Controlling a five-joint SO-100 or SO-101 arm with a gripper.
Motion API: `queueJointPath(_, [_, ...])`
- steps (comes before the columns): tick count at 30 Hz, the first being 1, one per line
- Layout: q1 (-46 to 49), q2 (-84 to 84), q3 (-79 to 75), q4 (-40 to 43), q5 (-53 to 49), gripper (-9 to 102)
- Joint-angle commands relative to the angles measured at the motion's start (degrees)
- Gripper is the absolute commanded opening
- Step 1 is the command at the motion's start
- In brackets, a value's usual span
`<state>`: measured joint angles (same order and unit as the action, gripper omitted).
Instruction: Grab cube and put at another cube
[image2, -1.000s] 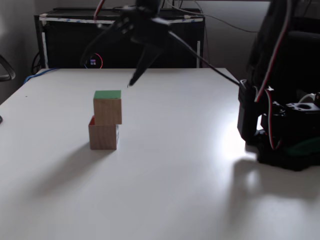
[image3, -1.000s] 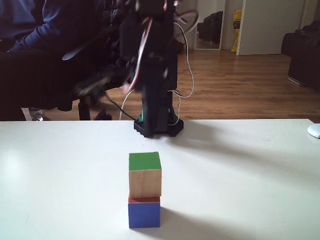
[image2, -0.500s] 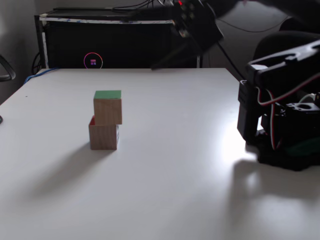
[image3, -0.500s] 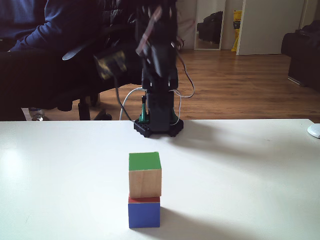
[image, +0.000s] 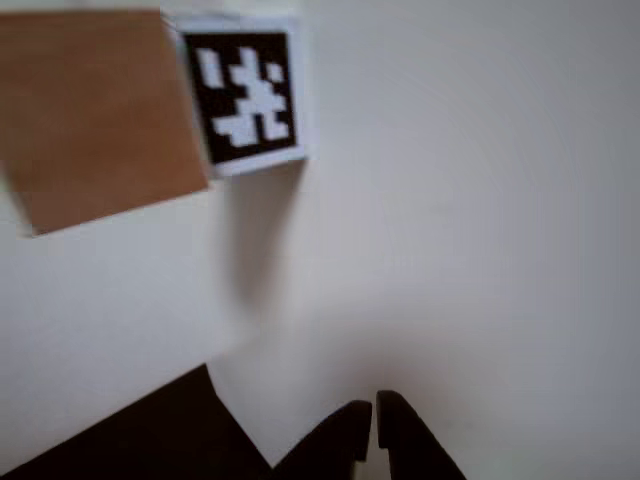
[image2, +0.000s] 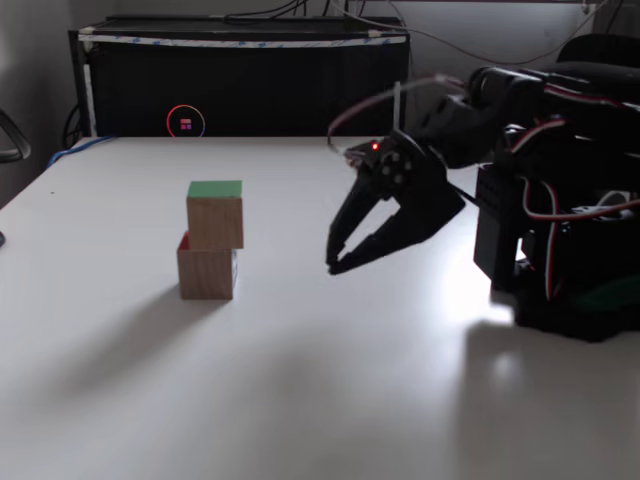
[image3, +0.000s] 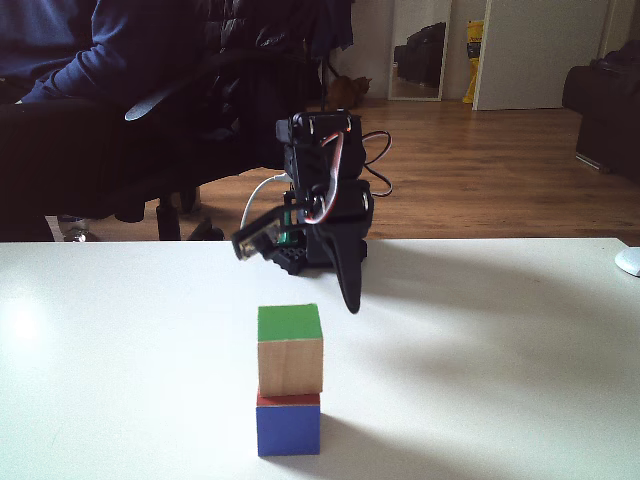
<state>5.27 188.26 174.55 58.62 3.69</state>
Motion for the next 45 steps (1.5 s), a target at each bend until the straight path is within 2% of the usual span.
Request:
queueJointPath(1, [-1.05, 0.18, -2.02, 5.19, -1.85, 0])
queueJointPath(5, [-2.37, 0.18, -4.39, 15.03, -5.10, 0])
queueJointPath(6, [-2.02, 0.18, -4.48, 15.29, -5.54, 0])
queueJointPath(14, [3.16, 0.18, -4.48, 15.21, -1.93, 0])
queueJointPath(45, [3.34, 0.18, -4.48, 15.21, -1.76, 0])
